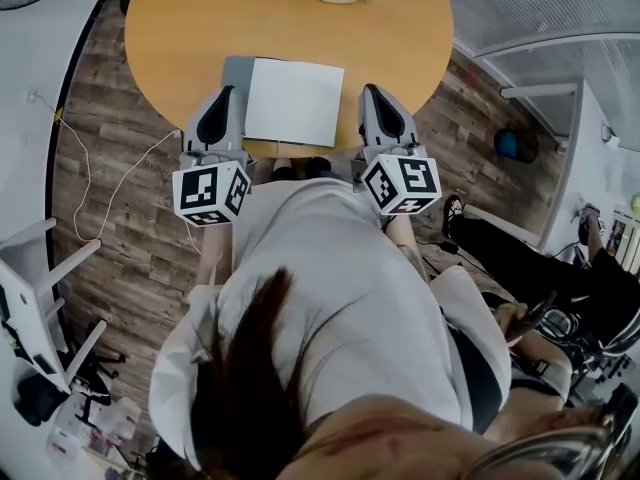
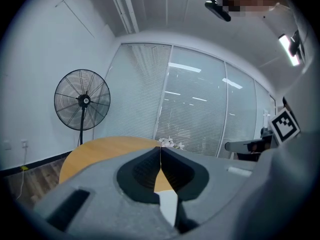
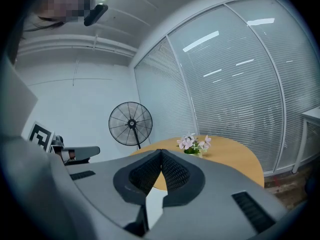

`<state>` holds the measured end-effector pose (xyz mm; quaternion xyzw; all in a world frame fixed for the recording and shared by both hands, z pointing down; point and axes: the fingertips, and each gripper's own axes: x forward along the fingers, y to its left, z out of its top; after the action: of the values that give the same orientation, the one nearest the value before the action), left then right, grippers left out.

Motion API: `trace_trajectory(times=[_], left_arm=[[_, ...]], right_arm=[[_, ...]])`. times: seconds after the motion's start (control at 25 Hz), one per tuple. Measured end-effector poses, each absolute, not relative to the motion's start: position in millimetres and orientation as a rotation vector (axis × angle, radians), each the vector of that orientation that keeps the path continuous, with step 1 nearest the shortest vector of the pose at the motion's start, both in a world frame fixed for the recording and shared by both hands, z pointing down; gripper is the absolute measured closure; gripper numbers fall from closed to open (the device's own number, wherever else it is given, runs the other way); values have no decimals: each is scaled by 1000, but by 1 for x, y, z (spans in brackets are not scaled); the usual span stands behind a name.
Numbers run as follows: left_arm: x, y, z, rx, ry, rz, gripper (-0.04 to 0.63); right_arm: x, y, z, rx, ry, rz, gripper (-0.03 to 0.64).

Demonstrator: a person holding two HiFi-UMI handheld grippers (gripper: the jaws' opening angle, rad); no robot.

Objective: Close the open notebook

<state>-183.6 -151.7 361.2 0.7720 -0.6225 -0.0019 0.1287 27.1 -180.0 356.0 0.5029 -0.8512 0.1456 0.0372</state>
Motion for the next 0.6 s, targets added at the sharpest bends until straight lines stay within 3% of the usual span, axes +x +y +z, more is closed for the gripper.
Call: trace_trajectory(times=[0.6], left_arm=[[-204, -149, 369, 2238, -1799, -16, 577]], right_arm=[[12, -172, 363, 1563, -2590, 460, 614]])
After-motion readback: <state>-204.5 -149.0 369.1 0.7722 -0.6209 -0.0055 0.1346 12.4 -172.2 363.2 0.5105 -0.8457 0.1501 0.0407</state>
